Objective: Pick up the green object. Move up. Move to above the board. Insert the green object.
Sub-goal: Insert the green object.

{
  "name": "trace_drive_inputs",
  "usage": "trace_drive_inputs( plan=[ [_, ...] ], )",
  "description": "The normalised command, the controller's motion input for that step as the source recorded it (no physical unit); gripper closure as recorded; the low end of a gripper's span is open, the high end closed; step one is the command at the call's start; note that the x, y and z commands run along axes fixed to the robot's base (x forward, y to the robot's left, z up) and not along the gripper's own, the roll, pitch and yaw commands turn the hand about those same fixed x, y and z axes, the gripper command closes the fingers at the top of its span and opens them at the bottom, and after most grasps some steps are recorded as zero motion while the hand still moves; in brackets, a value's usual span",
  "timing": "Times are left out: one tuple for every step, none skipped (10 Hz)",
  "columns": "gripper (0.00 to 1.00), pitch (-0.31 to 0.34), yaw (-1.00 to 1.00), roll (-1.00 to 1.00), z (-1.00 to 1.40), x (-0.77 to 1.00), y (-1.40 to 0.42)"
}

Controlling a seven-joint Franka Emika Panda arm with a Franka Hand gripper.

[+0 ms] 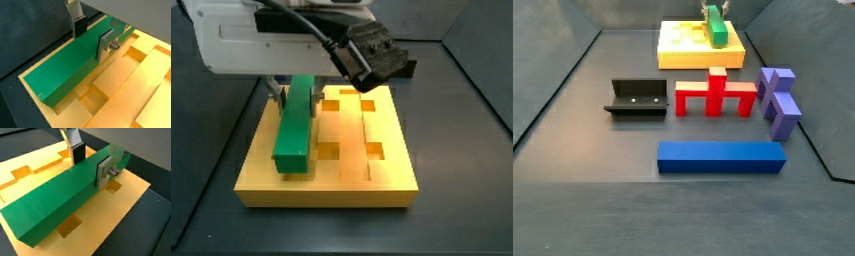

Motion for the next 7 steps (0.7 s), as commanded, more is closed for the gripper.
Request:
trace_drive_inputs(
  plan=[
    [1.00, 0.000, 0.07, 0.27, -0.28, 0.20, -0.12],
    [1.00, 0.000, 0.07, 0.29, -0.26, 0.36, -0.08],
    [1.00, 0.020, 0.05, 0.28, -0.25, 0.37, -0.07],
    [1.00, 0.010, 0.03, 0.28, -0.24, 0.27, -0.02],
    [1.00, 0.000, 0.00, 0.24, -0.31, 0.02, 0.00],
    [1.00, 0.000, 0.00, 0.21, -0.36, 0.00, 0.00],
    [1.00, 0.000, 0.00, 0.22, -0.29, 0.00, 0.00]
  ],
)
